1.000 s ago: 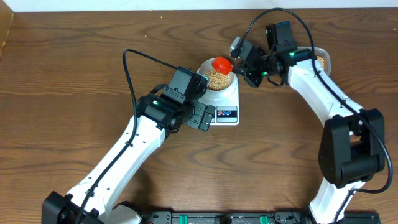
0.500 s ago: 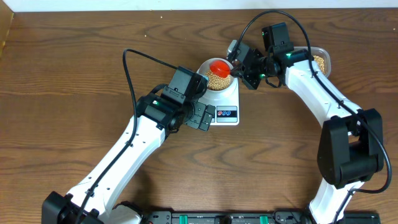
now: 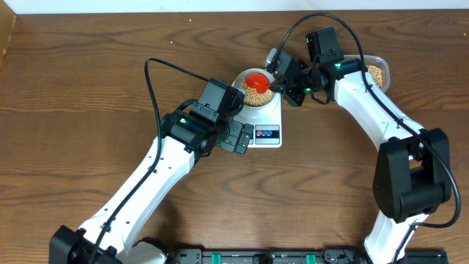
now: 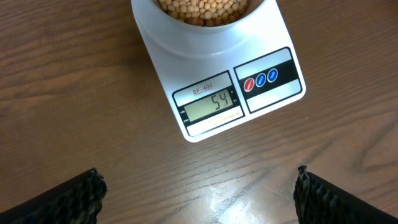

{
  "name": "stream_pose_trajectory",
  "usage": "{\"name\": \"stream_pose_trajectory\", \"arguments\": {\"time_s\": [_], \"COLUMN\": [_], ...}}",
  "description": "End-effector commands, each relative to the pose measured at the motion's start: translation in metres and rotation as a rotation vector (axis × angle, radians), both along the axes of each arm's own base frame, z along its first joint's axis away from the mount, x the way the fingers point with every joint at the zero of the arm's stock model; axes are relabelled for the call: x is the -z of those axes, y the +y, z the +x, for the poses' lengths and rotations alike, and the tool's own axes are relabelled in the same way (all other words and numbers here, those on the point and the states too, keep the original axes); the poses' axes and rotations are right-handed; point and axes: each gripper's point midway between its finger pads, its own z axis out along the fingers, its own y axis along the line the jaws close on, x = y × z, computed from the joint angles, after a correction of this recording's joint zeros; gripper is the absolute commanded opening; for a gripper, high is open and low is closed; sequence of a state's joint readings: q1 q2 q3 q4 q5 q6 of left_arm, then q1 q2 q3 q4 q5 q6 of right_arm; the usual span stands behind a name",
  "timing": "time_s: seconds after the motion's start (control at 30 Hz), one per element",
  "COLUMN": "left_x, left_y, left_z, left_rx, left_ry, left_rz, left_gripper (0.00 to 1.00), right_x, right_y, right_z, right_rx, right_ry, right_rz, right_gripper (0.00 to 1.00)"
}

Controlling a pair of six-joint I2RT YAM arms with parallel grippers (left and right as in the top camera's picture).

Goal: Scoop item into bowl and weigh 50g on scale
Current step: 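Carry the scoop over the bowl and sprinkle a few soybeans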

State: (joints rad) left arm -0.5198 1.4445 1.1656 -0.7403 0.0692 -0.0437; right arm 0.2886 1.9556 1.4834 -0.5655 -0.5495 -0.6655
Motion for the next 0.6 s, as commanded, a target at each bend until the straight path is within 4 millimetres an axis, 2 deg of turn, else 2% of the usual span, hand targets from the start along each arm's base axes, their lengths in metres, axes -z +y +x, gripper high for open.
{"name": "stream_pose_trajectory", "arguments": {"time_s": [0.0,0.27,0.57], "left_x": [-0.0041,-0.0041,-0.0041], "left_y": [0.0009,0.0009,0.0009], "left_z": [0.0006,0.0006,0.0006], "left_rx": [0.013,0.013,0.013], "left_ry": [-0.013,-0.013,-0.013], "left_rz": [0.003,0.003,0.003], "left_gripper": [0.99,0.99,0.99], "right_x": [0.0045,0.0010,-0.0011], "right_y": [0.0068,0.0103,0.0015], "right_z": [-0.0050,-0.0066,0.0011], "right_rx": [-0.028,-0.041,0.017], "right_ry": [0.010,0.016,0.035], "right_rz": [0.000,0.033,0.053], "right_gripper": [0.01,0.01,0.01]}}
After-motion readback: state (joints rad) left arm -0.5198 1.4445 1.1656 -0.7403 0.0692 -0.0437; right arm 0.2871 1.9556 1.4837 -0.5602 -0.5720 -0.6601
